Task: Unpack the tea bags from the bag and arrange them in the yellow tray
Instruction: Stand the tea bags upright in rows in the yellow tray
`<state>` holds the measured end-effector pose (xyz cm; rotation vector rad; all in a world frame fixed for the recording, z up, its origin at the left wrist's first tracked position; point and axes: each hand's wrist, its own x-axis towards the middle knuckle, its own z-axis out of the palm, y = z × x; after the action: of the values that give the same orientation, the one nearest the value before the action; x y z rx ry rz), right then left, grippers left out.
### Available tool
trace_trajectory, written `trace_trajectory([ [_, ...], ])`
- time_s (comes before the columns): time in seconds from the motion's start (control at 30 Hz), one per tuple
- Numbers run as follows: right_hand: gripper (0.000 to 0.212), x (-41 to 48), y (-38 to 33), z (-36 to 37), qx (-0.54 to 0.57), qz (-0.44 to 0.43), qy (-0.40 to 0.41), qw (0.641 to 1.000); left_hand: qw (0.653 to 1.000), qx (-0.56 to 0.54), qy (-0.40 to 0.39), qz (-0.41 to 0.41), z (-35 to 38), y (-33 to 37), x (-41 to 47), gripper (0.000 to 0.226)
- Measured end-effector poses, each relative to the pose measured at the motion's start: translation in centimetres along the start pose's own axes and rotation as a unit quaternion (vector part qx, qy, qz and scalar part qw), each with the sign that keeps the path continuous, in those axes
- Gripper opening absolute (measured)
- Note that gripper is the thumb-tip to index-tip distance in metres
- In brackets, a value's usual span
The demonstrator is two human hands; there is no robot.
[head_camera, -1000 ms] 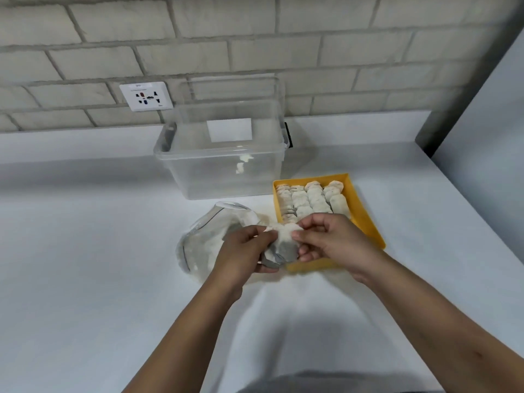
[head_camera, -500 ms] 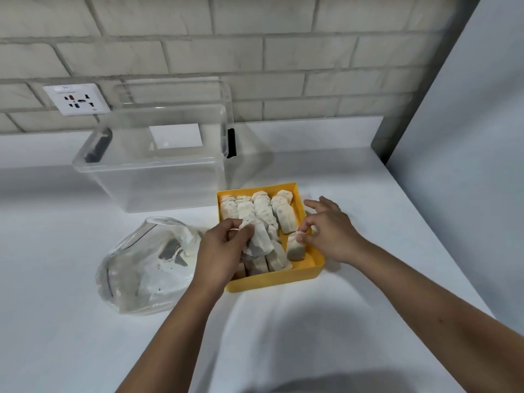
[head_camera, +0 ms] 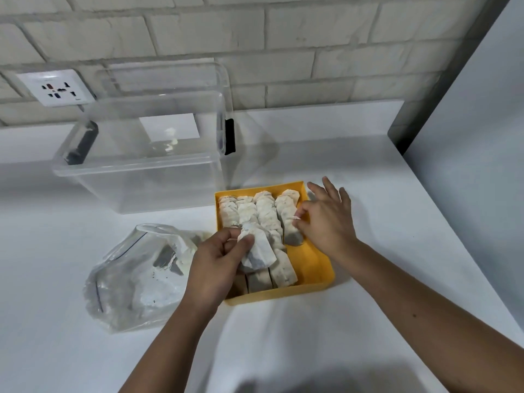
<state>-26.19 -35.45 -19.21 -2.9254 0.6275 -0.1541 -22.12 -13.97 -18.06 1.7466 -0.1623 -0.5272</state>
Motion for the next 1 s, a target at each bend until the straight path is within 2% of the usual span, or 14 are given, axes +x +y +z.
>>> trace_trajectory([
  [0.1,0.027,-0.7,0.0,-0.6,0.037,-0.003,0.045,0.998,0.999,-0.029,0.001,-0.016,0.3,0.2,-0.2,0.024],
  [0.17,0.025,-1.7,-0.7,-1.9,0.143,-0.022,0.135,0.980,0.997,-0.070,-0.002,-0.031,0.7,0.7,-0.5,0.024],
  [0.2,0.022,-2.5,-1.2,-2.7,0.223,-0.036,0.156,0.961,0.995,-0.089,-0.009,-0.035,0.9,1.0,-0.7,0.023],
  [0.27,0.017,-4.0,-2.4,-4.1,0.376,-0.064,0.113,0.917,0.992,-0.118,-0.024,-0.037,1.4,1.5,-1.2,0.018],
  [0.3,0.017,-4.5,-2.9,-4.5,0.414,-0.075,0.083,0.904,0.990,-0.130,-0.030,-0.040,1.6,1.7,-1.5,0.013],
  [0.37,0.021,-5.1,-3.2,-4.4,0.394,-0.099,0.063,0.911,0.987,-0.146,-0.037,-0.048,2.0,1.8,-1.8,0.008],
  [0.47,0.022,-5.4,-2.8,-3.6,0.368,-0.090,0.075,0.923,0.985,-0.150,-0.053,-0.060,2.2,1.7,-1.9,0.017],
  [0.7,0.010,-5.4,-2.2,-4.1,0.406,-0.063,0.090,0.907,0.977,-0.175,-0.086,-0.088,2.5,2.0,-2.0,0.024],
  [0.9,0.009,-5.1,-1.1,-4.6,0.479,-0.017,0.027,0.877,0.975,-0.190,-0.075,-0.093,2.6,2.1,-1.9,0.023],
  [1.0,0.008,-5.2,-0.5,-4.5,0.481,0.006,0.033,0.876,0.974,-0.195,-0.063,-0.095,2.5,1.7,-1.7,0.021],
])
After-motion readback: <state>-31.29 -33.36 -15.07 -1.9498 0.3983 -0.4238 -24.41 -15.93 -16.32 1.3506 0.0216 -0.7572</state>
